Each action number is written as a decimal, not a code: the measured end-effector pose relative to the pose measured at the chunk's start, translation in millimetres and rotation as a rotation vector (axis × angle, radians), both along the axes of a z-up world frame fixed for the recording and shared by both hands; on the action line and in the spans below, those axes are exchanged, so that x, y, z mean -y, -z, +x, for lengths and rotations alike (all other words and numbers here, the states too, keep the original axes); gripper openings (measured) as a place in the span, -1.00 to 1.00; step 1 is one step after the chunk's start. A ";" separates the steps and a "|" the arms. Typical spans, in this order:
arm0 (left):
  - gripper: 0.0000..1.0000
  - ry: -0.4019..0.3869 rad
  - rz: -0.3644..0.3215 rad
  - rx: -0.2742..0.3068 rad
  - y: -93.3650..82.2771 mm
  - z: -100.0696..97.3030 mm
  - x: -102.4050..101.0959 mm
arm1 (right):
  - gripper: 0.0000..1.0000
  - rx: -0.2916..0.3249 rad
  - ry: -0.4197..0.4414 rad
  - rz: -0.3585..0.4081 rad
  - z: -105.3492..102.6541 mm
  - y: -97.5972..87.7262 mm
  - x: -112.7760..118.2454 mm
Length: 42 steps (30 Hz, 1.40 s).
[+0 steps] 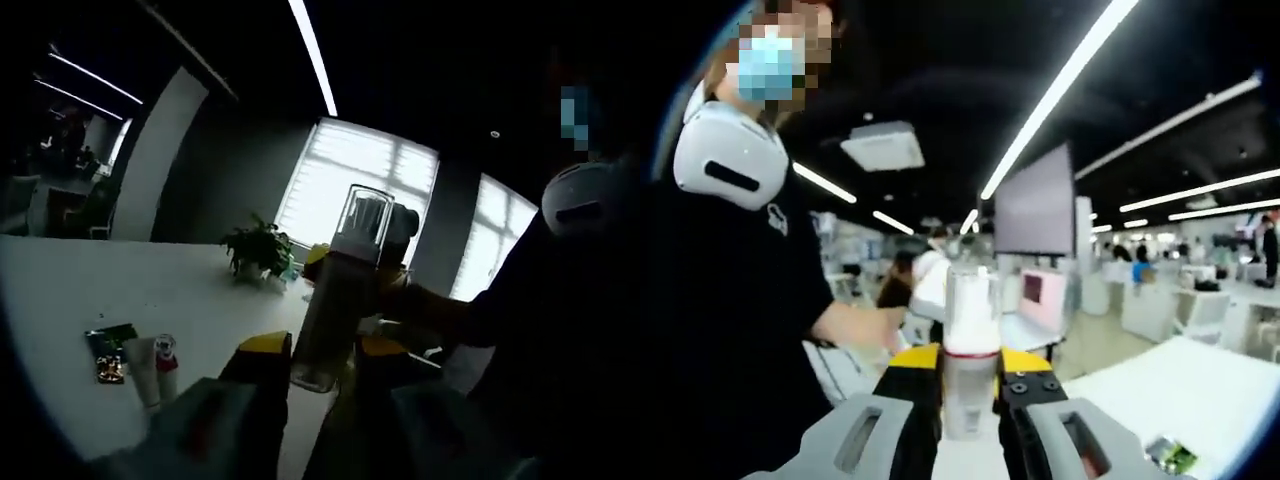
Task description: Arrange the skincare products in the storage area until every visible bottle or jar stands upright without overlapping.
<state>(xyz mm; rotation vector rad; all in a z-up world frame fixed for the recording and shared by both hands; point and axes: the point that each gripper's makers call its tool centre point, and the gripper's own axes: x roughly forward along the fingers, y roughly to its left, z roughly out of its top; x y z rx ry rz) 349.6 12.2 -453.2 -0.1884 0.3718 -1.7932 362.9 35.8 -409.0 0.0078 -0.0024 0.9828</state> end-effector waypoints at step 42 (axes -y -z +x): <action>0.98 -0.296 0.379 0.201 92.9 40.1 -53.8 | -0.75 -0.096 0.017 0.016 12.1 61.8 -0.5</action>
